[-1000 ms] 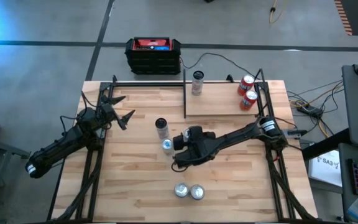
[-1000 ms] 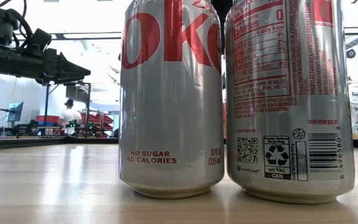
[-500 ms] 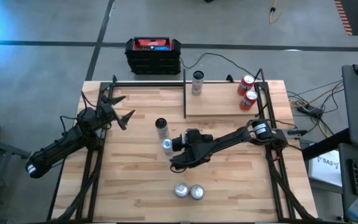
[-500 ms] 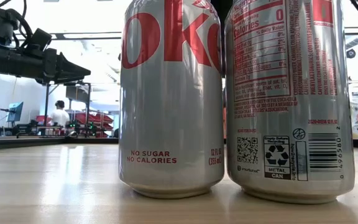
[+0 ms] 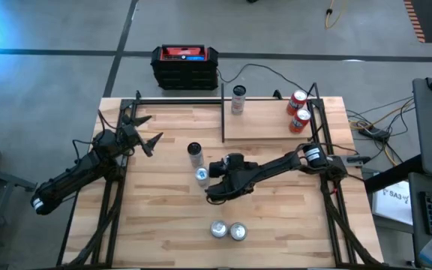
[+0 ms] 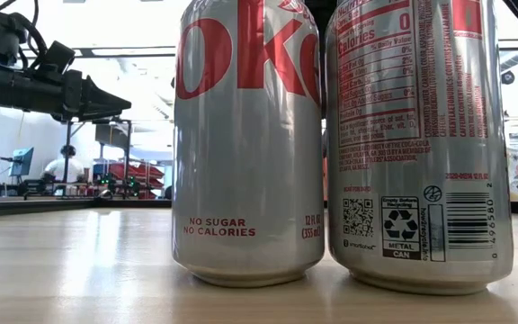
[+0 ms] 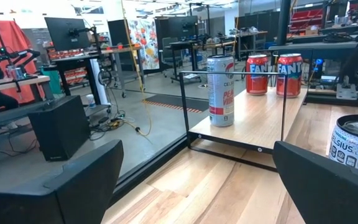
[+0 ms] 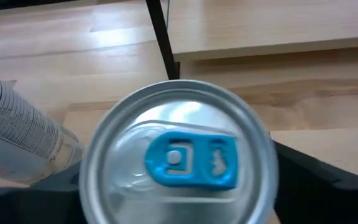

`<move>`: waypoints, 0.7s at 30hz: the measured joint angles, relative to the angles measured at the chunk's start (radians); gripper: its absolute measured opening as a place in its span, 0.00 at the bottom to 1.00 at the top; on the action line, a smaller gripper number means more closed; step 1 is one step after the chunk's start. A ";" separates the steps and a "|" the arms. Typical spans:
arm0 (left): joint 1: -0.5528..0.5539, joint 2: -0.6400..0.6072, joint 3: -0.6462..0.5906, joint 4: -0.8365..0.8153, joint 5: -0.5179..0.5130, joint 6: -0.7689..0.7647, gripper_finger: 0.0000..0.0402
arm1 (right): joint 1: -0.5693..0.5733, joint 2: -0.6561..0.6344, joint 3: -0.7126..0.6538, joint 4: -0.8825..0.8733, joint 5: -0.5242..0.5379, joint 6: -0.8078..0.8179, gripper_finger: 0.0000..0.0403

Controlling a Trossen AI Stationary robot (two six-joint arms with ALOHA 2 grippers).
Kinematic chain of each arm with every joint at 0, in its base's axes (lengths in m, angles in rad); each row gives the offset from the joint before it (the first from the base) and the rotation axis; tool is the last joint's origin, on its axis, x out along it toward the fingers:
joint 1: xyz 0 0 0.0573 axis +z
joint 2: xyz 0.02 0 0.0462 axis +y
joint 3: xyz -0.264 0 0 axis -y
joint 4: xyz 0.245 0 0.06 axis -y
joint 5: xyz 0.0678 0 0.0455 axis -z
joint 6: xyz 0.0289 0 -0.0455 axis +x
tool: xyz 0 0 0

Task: Place canned beverage on shelf
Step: Put the right blue soda can on the shelf

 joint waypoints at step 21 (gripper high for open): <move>0.000 0.000 0.000 0.000 0.000 0.000 0.99 | -0.007 -0.120 0.000 -0.149 -0.111 0.024 0.53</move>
